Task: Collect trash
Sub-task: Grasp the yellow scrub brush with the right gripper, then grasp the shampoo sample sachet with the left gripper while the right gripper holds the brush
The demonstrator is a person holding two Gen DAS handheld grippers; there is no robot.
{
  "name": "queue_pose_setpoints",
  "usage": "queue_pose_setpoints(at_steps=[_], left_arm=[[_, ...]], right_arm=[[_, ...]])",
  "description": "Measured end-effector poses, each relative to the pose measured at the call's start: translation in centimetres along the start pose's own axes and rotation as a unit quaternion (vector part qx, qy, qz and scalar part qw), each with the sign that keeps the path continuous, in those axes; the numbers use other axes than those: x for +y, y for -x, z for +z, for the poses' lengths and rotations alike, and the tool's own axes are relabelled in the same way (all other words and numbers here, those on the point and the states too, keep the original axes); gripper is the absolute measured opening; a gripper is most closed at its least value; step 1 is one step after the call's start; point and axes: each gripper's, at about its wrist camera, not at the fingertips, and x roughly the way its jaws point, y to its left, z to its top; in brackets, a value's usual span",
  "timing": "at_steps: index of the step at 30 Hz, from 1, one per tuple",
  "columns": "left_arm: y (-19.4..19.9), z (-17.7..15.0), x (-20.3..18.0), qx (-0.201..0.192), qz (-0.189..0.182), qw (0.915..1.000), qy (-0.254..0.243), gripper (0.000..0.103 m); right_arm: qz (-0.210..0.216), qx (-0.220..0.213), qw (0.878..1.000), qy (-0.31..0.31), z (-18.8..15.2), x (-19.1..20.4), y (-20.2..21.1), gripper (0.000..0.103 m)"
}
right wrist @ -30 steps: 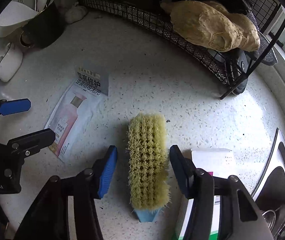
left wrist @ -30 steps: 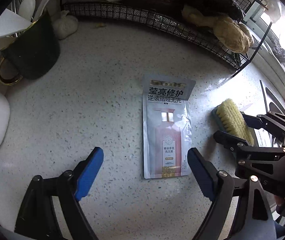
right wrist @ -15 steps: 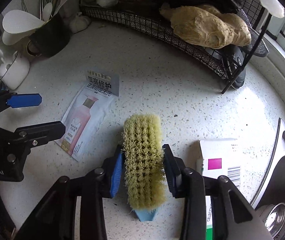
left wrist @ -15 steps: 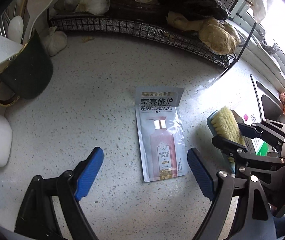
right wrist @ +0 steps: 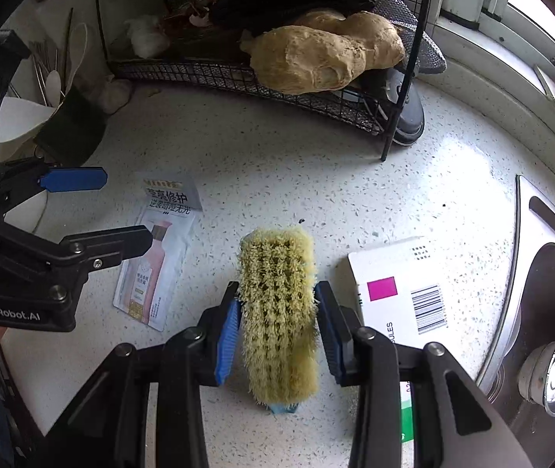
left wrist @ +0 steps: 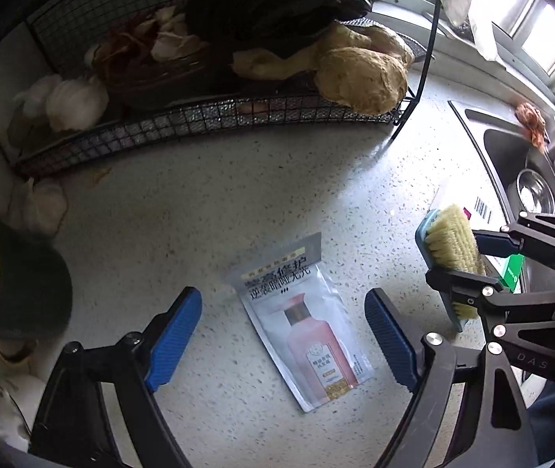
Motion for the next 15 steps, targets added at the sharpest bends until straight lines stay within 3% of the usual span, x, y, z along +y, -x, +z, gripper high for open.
queue_pose_setpoints(at_steps=[3,12,13,14,15], left_arm=[[-0.5,1.4,0.0,0.000,-0.010,0.9987,-0.050,0.084],[-4.5,3.1,-0.7,0.021,-0.018,0.9924,-0.120,0.084],[-4.9,3.2,-0.6,0.019,-0.023,0.9924,-0.120,0.082],[-5.3,3.5,-0.6,0.023,-0.034,0.9921,-0.119,0.071],[-5.7,3.7,-0.6,0.028,-0.037,0.9917,-0.120,0.067]], right_arm=[[0.007,0.001,1.000,-0.011,0.8,-0.2,-0.4,0.035],[0.011,0.019,0.999,-0.029,2.0,-1.0,-2.4,0.035],[0.011,0.020,0.999,-0.030,2.1,-1.0,-2.5,0.036],[0.012,0.021,0.999,-0.029,2.2,-1.0,-2.6,0.036],[0.012,0.021,0.999,-0.028,2.2,-0.9,-2.6,0.036]])
